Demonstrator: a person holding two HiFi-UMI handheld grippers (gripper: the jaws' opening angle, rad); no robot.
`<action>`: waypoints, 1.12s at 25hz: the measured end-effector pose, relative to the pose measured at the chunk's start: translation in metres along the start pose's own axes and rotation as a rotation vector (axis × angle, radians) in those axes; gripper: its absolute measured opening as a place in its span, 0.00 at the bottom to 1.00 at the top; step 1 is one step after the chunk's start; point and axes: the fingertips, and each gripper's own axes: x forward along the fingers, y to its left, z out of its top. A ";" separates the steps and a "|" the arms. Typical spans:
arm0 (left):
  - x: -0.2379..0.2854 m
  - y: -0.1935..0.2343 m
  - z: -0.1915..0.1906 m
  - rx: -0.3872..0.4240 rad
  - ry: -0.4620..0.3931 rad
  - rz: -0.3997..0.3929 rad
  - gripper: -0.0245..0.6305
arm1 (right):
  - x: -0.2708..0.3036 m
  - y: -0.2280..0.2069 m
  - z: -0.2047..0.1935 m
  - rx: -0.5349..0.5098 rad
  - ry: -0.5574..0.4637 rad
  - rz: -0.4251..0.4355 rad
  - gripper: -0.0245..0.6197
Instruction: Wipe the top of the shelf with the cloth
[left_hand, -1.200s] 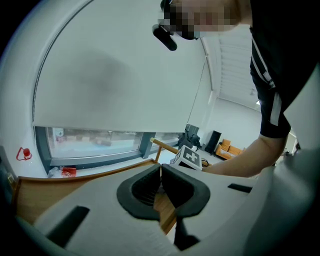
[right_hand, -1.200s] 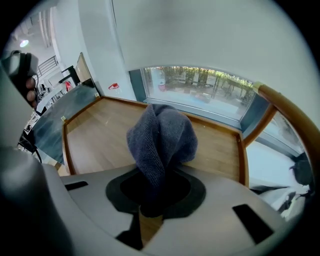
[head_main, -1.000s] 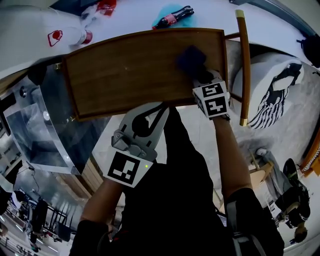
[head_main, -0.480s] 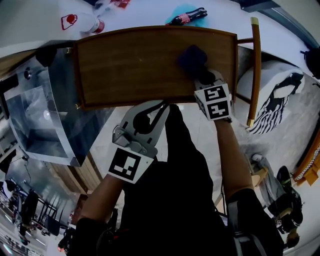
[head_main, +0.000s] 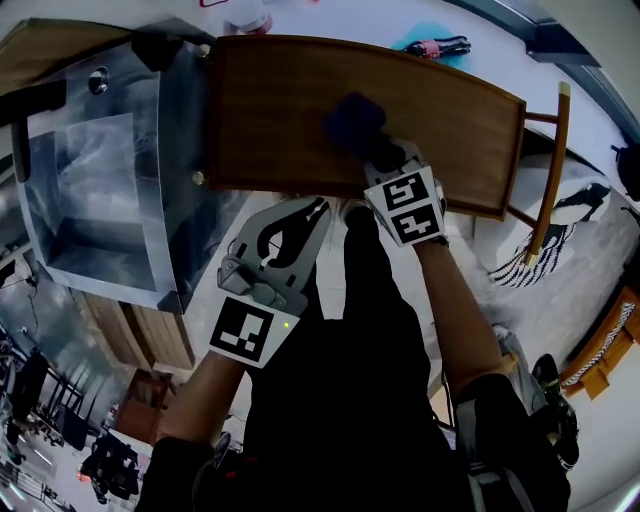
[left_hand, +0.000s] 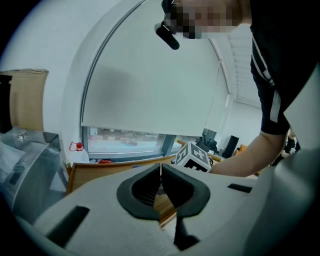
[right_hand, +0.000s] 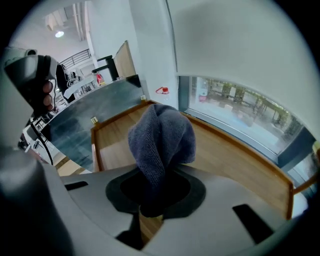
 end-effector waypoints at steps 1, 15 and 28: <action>-0.009 0.008 -0.002 -0.005 -0.002 0.013 0.08 | 0.007 0.013 0.007 -0.016 0.001 0.017 0.12; -0.107 0.088 -0.033 -0.094 -0.049 0.142 0.08 | 0.078 0.164 0.077 -0.207 0.013 0.197 0.12; -0.127 0.103 -0.049 -0.123 -0.055 0.155 0.08 | 0.097 0.201 0.081 -0.227 0.026 0.236 0.12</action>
